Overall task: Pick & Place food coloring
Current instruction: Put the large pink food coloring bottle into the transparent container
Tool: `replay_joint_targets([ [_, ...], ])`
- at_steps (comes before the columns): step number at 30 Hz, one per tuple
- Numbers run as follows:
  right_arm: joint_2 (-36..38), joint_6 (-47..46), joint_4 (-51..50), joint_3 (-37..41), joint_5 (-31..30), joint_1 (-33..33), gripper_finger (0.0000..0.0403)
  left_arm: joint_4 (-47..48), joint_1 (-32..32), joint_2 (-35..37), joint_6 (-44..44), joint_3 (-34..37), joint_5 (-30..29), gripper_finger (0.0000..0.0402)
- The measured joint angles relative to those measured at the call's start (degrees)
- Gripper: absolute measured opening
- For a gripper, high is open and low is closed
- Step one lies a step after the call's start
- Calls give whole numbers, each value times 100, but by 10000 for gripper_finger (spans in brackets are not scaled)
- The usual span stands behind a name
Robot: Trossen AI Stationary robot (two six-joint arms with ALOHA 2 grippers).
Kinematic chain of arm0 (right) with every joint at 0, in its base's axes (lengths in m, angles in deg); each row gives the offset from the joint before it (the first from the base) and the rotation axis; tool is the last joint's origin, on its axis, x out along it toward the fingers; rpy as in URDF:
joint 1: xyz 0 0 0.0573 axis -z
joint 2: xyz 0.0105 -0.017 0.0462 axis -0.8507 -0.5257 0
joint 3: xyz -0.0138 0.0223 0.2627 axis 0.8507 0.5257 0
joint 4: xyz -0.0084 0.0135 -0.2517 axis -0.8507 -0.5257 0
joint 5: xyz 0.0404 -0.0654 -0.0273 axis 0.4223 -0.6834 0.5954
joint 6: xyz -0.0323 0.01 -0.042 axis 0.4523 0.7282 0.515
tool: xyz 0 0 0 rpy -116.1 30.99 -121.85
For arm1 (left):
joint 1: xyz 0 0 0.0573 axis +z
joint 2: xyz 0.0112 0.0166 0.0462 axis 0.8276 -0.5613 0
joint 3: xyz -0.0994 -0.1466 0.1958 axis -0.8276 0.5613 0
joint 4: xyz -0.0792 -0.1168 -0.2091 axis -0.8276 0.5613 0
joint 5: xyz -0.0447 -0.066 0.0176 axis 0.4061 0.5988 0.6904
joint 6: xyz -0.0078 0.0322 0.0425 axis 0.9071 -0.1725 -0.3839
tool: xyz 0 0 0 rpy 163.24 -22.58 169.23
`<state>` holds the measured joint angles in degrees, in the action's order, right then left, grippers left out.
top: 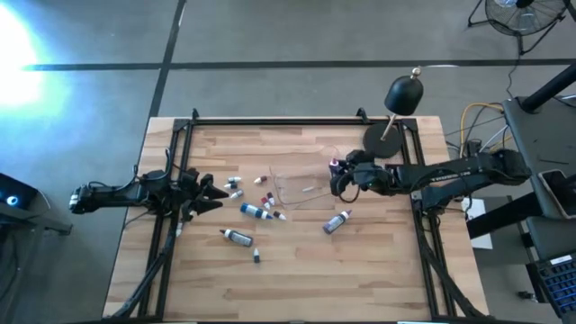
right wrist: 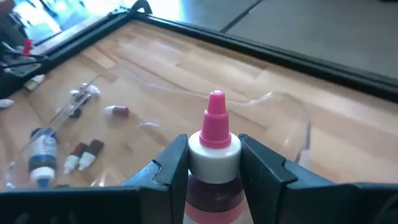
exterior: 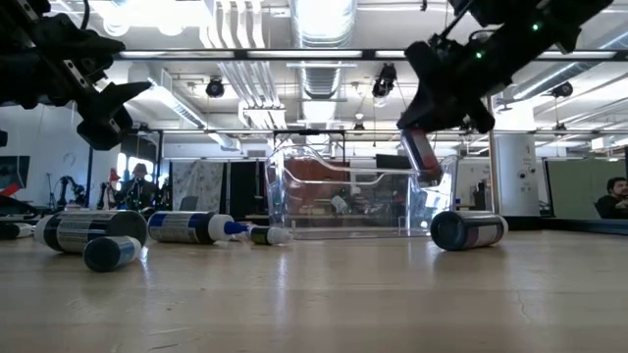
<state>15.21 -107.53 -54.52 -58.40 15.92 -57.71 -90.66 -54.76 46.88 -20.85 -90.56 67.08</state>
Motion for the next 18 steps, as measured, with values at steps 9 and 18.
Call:
replay_joint_targets([
  [9,-593,78,983,340,127,3,115,0,-1,-1,1,0,1,197],
  [18,-971,72,1040,340,148,3,136,0,-2,-2,2,0,2,197],
])
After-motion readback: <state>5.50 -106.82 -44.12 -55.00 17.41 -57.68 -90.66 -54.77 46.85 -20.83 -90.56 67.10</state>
